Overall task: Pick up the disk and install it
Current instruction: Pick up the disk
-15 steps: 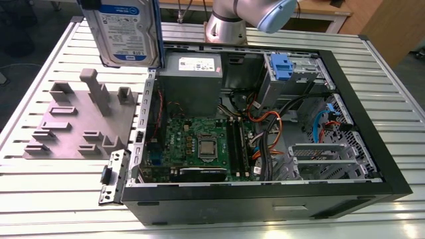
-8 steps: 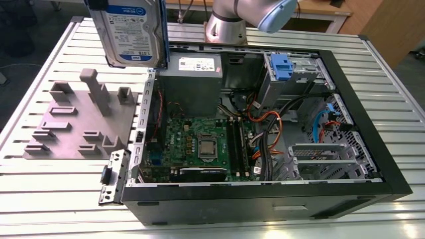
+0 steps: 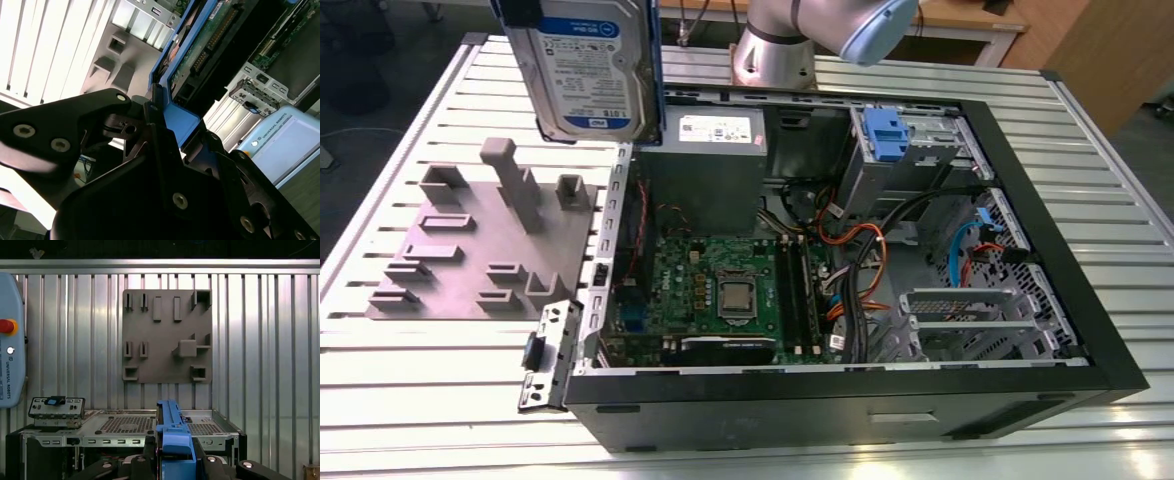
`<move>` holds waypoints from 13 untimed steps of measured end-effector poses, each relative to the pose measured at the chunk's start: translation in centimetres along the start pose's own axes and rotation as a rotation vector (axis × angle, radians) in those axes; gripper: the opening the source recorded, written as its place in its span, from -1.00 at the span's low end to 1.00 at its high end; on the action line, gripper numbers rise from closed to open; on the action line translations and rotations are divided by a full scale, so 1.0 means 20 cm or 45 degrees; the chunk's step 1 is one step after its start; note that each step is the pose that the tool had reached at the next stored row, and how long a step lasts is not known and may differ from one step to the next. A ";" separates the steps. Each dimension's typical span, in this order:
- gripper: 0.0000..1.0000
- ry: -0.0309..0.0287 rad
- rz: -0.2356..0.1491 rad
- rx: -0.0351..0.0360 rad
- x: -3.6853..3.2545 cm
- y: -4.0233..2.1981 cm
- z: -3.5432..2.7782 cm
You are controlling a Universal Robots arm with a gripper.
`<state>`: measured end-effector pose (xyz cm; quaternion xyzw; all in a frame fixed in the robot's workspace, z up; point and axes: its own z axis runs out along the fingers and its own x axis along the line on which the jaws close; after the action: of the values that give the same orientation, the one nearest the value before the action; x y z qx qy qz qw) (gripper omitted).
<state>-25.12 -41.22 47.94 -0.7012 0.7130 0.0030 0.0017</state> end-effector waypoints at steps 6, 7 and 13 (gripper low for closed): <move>-0.27 0.0000 0.000 0.0000 0.005 -0.026 0.000; -0.27 0.0002 0.000 -0.0001 0.005 -0.034 0.000; -0.27 0.0001 0.000 0.0000 0.004 -0.075 0.000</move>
<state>-23.62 -41.33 47.94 -0.7012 0.7130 0.0030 0.0017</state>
